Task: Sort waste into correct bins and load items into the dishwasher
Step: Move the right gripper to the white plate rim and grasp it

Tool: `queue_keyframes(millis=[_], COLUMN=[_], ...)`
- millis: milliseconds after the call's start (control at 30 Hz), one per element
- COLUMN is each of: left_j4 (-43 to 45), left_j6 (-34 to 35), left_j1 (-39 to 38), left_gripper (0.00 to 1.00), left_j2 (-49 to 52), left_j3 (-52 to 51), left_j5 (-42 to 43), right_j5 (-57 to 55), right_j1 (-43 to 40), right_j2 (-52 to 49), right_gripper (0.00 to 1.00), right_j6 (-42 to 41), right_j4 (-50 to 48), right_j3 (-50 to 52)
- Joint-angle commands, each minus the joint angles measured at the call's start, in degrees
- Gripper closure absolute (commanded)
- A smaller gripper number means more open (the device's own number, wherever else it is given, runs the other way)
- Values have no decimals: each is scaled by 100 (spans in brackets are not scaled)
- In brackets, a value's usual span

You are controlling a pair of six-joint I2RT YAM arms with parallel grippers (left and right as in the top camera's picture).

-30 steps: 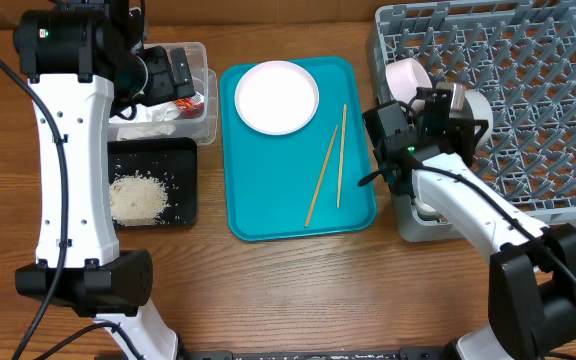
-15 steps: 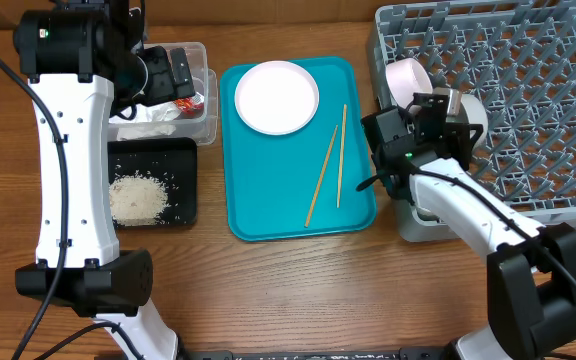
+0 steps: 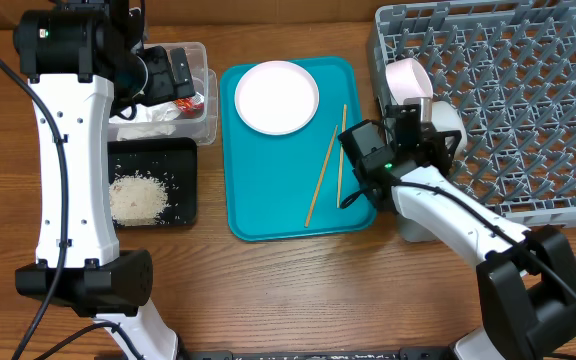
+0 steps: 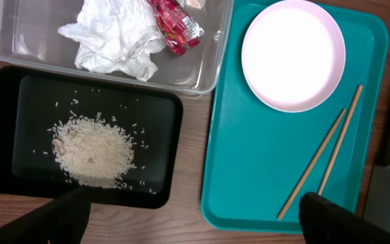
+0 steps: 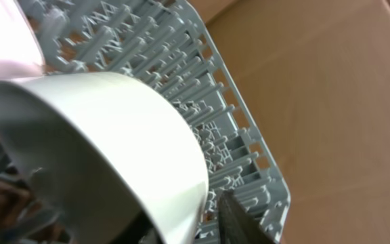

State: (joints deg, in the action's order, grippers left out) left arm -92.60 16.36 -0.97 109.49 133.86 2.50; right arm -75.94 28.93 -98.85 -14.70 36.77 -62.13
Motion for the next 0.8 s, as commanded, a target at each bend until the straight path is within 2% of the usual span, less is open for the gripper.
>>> queue_keyframes(millis=[0, 167, 200, 433, 600, 667, 767], left_j4=[7, 7, 7, 7, 7, 7, 7], left_j6=[-50, -50, -50, -50, -50, -50, -50], left_j1=[31, 31, 31, 31, 31, 31, 31], left_gripper=[0, 0, 0, 0, 0, 0, 0], left_j2=[-118, -118, -118, -118, -118, -118, -118], left_j3=[48, 48, 48, 48, 48, 48, 48], left_j5=[-59, -59, -59, -59, -59, -59, -59], right_j5=[24, 92, 201, 2498, 4489, 5510, 6756], right_j1=[164, 428, 442, 433, 422, 411, 411], right_j2=[70, 87, 96, 446, 612, 612, 612], right_gripper=[57, 25, 23, 21, 11, 0, 0], right_j6=[-4, -7, -2, 623, 621, 616, 319], right_j4=[-22, -127, -127, 7, 15, -46, -306], right_j3=[66, 26, -17, -933, -1971, -2330, -2549])
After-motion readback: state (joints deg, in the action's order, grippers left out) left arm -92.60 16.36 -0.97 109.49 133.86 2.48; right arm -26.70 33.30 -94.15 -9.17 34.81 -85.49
